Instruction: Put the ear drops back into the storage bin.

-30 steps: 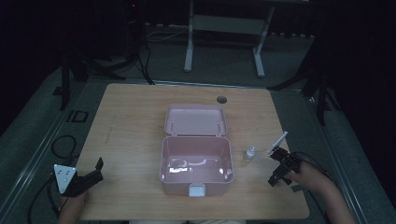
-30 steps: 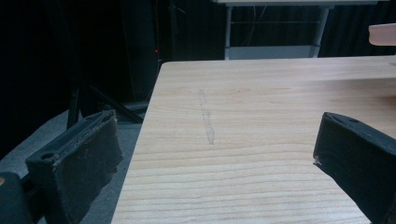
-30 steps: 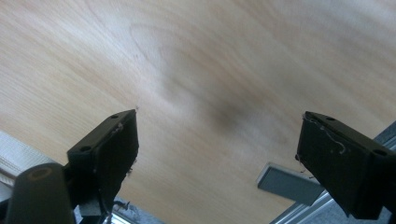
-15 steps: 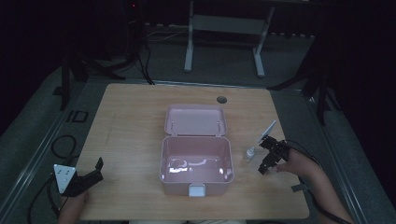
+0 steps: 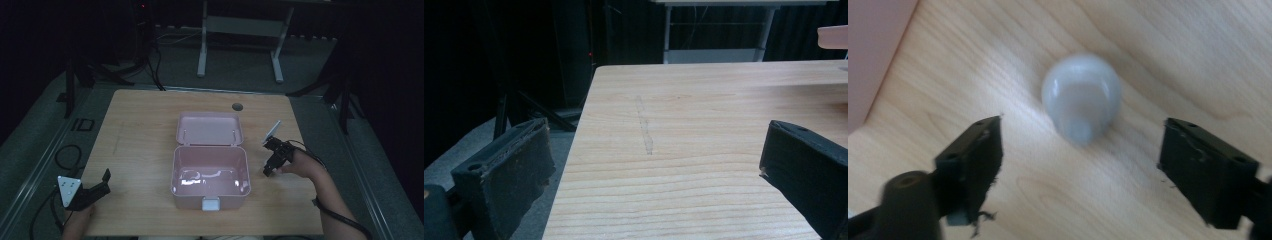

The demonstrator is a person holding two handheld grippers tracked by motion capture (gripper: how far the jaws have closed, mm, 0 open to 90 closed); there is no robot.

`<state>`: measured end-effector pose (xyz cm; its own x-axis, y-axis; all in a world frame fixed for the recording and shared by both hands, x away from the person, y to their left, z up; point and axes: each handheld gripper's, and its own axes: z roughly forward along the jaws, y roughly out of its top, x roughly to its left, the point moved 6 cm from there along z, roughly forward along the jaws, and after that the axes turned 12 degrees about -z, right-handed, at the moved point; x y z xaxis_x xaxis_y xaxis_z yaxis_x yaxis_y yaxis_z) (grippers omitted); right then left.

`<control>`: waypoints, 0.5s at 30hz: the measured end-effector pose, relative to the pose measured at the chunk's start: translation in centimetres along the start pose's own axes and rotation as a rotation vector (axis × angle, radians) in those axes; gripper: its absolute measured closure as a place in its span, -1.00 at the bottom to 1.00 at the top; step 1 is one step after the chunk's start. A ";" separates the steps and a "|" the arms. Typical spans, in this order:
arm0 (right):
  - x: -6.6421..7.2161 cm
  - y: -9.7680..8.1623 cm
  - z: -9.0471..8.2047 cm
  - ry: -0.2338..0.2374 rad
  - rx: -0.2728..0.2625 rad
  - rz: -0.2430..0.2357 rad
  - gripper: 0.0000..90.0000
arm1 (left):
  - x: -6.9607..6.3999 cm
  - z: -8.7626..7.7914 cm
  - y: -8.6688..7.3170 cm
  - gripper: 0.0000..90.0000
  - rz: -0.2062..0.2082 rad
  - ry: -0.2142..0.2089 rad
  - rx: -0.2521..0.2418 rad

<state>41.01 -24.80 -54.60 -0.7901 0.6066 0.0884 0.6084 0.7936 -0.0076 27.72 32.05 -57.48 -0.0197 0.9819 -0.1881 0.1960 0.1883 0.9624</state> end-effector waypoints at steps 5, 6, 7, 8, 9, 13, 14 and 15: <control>0.1 1.0 0.6 -0.003 0.020 -0.018 -0.39 | 0.0 0.0 0.0 -0.98 0.001 -0.001 -0.001; 0.0 1.3 0.9 -0.012 0.033 -0.019 -0.31 | 0.0 0.0 0.0 -0.98 0.001 -0.001 0.000; 0.0 1.5 1.1 -0.013 0.039 -0.022 -0.25 | 0.0 0.0 0.0 -0.98 0.002 -0.002 -0.001; -0.1 1.6 1.3 -0.017 0.049 -0.027 -0.17 | 0.0 0.0 0.0 -0.98 0.002 -0.002 -0.002; -0.1 1.7 1.5 -0.020 0.058 -0.028 -0.16 | 0.0 0.0 0.0 -0.98 0.002 -0.002 -0.002; -0.1 2.0 2.0 -0.027 0.075 -0.035 0.07 | 0.0 0.0 0.0 -0.98 0.003 -0.002 -0.001; -0.2 2.1 2.1 -0.034 0.079 -0.035 0.20 | 0.0 0.0 0.0 -0.98 0.003 -0.002 -0.001; -0.1 2.1 2.1 -0.034 0.083 -0.036 0.24 | 0.0 0.0 0.0 -0.98 0.003 -0.002 -0.001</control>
<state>42.25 -23.12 -56.70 -0.8145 0.5774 0.0559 0.5721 0.8155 -0.0877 27.73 32.02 -57.48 -0.0174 0.9824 -0.1858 0.1955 0.1856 0.9630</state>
